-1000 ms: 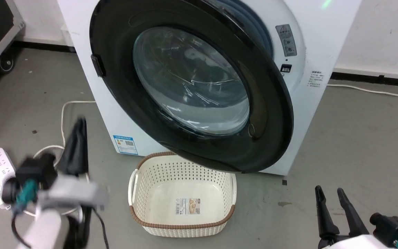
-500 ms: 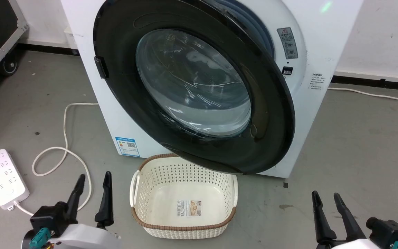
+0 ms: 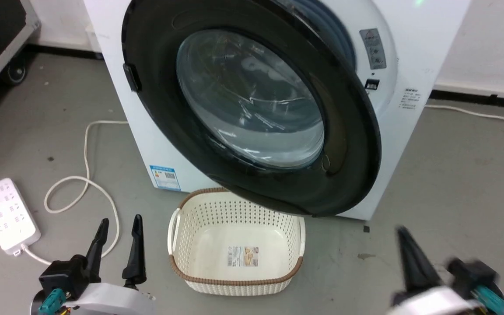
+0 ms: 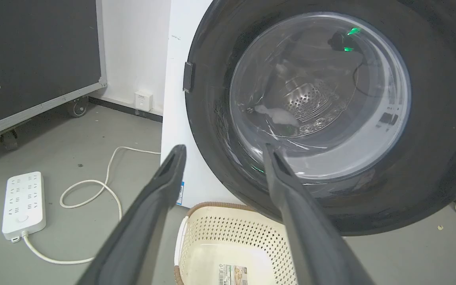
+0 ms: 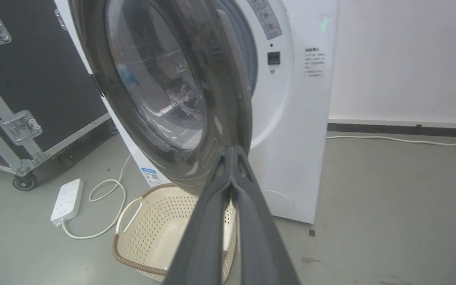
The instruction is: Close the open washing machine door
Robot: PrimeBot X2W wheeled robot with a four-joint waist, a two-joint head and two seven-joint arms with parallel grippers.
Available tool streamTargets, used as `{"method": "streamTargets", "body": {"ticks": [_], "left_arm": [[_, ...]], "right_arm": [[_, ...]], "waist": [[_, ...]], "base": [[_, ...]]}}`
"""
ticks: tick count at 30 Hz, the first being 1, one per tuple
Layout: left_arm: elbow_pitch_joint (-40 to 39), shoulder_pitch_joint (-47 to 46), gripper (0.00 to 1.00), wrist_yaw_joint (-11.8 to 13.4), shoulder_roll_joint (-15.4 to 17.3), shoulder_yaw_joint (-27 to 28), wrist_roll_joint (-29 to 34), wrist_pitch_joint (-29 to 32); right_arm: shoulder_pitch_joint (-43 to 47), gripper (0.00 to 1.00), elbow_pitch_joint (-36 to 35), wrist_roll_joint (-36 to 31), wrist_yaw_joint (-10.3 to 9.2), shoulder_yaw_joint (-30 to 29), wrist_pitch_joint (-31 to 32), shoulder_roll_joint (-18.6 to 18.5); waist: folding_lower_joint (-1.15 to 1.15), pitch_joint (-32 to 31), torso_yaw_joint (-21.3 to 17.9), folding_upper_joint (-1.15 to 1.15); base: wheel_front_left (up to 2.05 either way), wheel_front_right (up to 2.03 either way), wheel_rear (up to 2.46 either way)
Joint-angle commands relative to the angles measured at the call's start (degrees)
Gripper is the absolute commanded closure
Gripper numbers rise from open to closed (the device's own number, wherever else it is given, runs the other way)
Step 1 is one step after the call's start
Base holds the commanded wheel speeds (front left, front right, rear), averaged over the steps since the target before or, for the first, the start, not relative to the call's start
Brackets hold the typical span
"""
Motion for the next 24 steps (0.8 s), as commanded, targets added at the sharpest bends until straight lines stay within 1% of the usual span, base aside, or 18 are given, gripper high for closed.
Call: {"method": "streamTargets", "body": {"ticks": [1, 4, 7, 11, 16, 20, 24], "left_arm": [[-0.14, 0.01, 0.00, -0.38, -0.13, 0.22, 0.51, -0.25], [-0.29, -0.75, 0.00, -0.76, -0.60, 0.35, 1.06, -0.25], [-0.31, -1.76, 0.00, -1.21, -1.29, 0.35, 1.49, -0.25], [-0.08, -3.18, 0.00, -2.04, -2.29, 0.59, 1.77, -0.25], [0.44, -4.98, 0.00, -3.37, -3.46, 1.09, 2.38, -0.25], [0.74, -6.45, 0.00, -4.39, -4.31, 1.74, 2.98, -0.25], [0.79, -8.22, 0.00, -5.51, -5.30, 2.15, 3.67, -0.25]], "right_arm": [[-2.08, 1.00, -0.83, -0.86, 0.06, 1.37, 0.38, 0.02], [-6.08, 1.00, -0.71, -3.17, 0.06, 5.68, 3.75, 0.02], [-10.51, 1.00, 1.42, -4.63, 0.06, 6.68, 6.25, 0.02], [-15.35, 1.00, 5.78, -5.05, 0.06, 2.25, 6.74, 0.02], [-20.77, 1.00, 11.21, -6.65, 0.06, -3.47, 5.32, 0.02], [-24.60, 1.00, 13.66, -8.68, 0.06, -7.47, 4.74, 0.02], [-28.86, 1.00, 14.64, -11.54, 0.06, -12.30, 4.58, 0.02]], "waist": [[0.00, 0.67, 0.16, 0.00], [0.00, 2.03, 0.59, 0.00], [0.00, 3.45, 1.49, 0.00], [0.00, 5.42, 3.09, 0.00], [0.00, 8.09, 5.03, 0.00], [0.00, 10.41, 6.43, 0.00], [0.00, 13.14, 8.03, 0.00]], "base": [[0.00, 0.00, 0.00], [0.00, 0.00, 0.00], [0.00, 0.00, 0.00], [0.00, 0.00, 0.00], [0.00, 0.00, 0.00], [0.00, 0.00, 0.00], [0.00, 0.00, 0.00]]}}
